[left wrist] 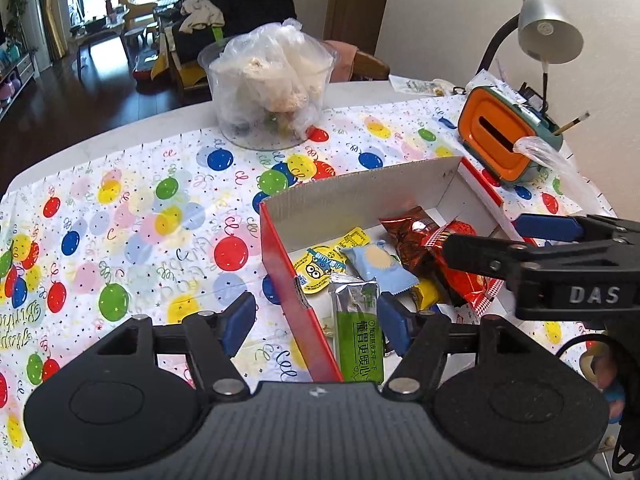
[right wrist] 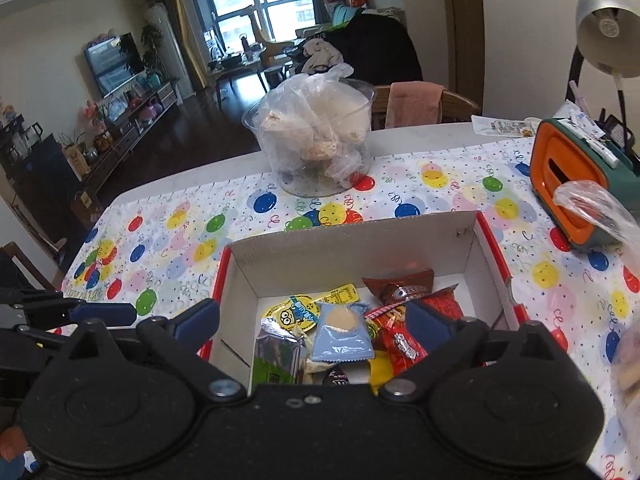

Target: Organize snacks

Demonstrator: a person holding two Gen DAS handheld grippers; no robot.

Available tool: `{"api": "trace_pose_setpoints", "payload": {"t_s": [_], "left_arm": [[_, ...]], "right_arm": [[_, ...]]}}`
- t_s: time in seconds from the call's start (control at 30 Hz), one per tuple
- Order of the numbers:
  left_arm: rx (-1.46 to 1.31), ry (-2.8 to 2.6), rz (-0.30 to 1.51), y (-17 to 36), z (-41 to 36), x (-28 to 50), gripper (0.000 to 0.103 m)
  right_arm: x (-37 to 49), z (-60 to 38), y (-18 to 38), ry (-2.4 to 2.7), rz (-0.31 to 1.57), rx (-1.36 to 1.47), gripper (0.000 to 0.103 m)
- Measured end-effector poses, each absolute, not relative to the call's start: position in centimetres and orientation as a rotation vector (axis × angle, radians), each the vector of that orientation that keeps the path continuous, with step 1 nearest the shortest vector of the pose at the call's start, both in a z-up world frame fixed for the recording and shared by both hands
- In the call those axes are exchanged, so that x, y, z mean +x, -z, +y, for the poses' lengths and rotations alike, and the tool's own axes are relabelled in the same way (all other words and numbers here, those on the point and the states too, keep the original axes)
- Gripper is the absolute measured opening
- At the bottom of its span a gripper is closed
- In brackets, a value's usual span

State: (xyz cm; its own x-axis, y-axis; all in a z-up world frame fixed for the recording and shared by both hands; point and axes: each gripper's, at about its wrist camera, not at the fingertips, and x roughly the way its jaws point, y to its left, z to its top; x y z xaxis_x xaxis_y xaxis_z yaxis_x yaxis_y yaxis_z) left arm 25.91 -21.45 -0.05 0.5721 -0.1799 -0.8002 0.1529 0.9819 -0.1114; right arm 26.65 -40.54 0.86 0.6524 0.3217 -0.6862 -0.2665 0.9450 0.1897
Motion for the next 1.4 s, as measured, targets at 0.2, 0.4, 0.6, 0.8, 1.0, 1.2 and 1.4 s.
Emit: {"api": "trace_pose_setpoints", "payload": {"t_s": [0.2,0.4,0.6,0.8,1.0,1.2,1.4], "left_arm": [[-0.023,0.219,0.910,-0.5,-21.0,24.8,0.076],[-0.039,0.241,0.911,-0.4,-20.4,23.9,0.084],[-0.044,0.271,0.911,-0.2,-20.2,22.7,0.094],[-0.049,0.275,0.882,-0.6,-20.2,21.6,0.097],[-0.031,0.249,0.852,-1.2,-20.4,20.5,0.097],[-0.059,0.231,0.851,-1.1,-20.1,19.7,0.097],[-0.062,0.231,0.834,-1.4,-20.2,19.0,0.097]], "right_arm": [[23.9,-40.5,-1.7,-0.289,0.736,0.073,0.103],[21.6,-40.6,-1.6,-0.238,0.713,0.096,0.103],[19.4,-40.7,-1.2,-0.179,0.694,0.141,0.103],[17.1,-40.7,-1.0,-0.139,0.666,0.167,0.103],[15.2,-40.4,-0.7,-0.137,0.652,0.183,0.103],[14.1,-40.2,-0.6,-0.135,0.646,0.186,0.103],[14.0,-40.5,-0.9,-0.127,0.632,0.194,0.103]]}}
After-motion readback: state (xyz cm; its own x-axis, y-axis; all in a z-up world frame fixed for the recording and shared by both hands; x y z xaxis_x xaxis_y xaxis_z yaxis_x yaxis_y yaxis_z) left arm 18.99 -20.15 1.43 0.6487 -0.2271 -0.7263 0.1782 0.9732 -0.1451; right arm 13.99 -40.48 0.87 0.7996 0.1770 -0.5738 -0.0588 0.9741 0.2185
